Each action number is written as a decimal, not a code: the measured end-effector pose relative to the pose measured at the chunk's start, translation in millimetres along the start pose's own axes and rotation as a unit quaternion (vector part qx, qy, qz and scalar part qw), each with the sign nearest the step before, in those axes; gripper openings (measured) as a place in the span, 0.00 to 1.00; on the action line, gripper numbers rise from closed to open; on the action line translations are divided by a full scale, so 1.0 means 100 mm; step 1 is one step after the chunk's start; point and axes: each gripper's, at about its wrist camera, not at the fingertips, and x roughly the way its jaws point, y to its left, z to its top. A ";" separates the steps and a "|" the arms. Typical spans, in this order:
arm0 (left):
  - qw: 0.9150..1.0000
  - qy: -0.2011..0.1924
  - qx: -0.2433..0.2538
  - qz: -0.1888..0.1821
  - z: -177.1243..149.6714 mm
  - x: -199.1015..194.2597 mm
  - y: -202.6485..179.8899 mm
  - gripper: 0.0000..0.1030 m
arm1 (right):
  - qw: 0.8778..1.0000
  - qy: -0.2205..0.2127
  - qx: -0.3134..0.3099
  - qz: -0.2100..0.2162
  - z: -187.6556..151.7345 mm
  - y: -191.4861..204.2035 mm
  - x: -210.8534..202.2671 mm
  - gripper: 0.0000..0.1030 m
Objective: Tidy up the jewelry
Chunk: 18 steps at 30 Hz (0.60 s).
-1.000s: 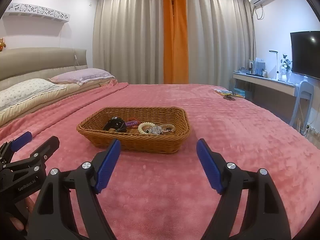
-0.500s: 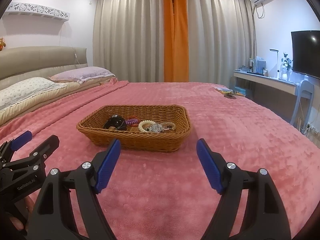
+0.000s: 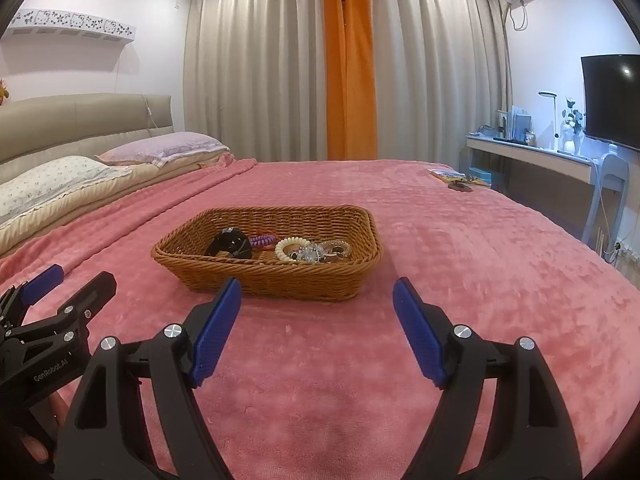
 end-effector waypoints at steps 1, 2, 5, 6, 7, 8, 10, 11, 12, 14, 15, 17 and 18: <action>1.000 0.000 0.000 0.000 0.01 0.01 0.00 0.93 | 1.000 0.000 0.000 0.000 0.00 0.00 0.00 0.72; 1.000 0.001 0.000 0.000 0.00 0.00 0.00 0.93 | 1.000 0.001 0.000 0.000 0.00 0.00 0.00 0.72; 1.000 0.001 0.000 0.000 0.00 0.00 0.00 0.93 | 1.000 0.002 0.002 0.000 0.00 0.00 0.00 0.72; 1.000 0.001 0.000 0.000 -0.01 -0.01 -0.01 0.93 | 1.000 0.003 0.002 0.000 0.00 0.00 0.00 0.72; 1.000 0.001 0.000 0.000 0.00 0.00 0.00 0.93 | 1.000 0.003 0.003 0.000 0.00 0.00 0.00 0.72; 1.000 0.001 0.000 0.000 -0.01 -0.01 -0.01 0.93 | 1.000 0.003 0.003 0.001 0.00 0.00 0.00 0.72; 1.000 0.001 0.000 0.001 0.00 -0.01 -0.01 0.93 | 1.000 0.003 0.003 0.001 0.00 0.00 0.00 0.72; 1.000 0.000 0.000 0.001 0.00 0.00 0.00 0.93 | 1.000 0.004 0.002 0.000 0.00 0.00 0.00 0.72; 1.000 0.001 0.000 0.001 0.00 0.00 0.00 0.93 | 1.000 0.004 0.003 0.001 0.00 0.00 0.00 0.72; 1.000 0.002 0.000 0.002 -0.01 0.00 -0.01 0.93 | 1.000 0.004 0.004 0.002 0.00 0.00 0.01 0.72; 1.000 0.002 0.000 0.002 -0.01 0.01 -0.01 0.93 | 1.000 0.004 0.004 0.002 0.00 -0.01 0.01 0.72; 1.000 0.003 0.000 0.002 -0.02 0.00 -0.01 0.93 | 1.000 0.006 0.004 0.002 0.00 -0.01 0.02 0.72; 1.000 0.003 0.000 0.001 -0.02 0.00 -0.01 0.93 | 1.000 0.006 0.004 0.003 0.00 -0.01 0.02 0.72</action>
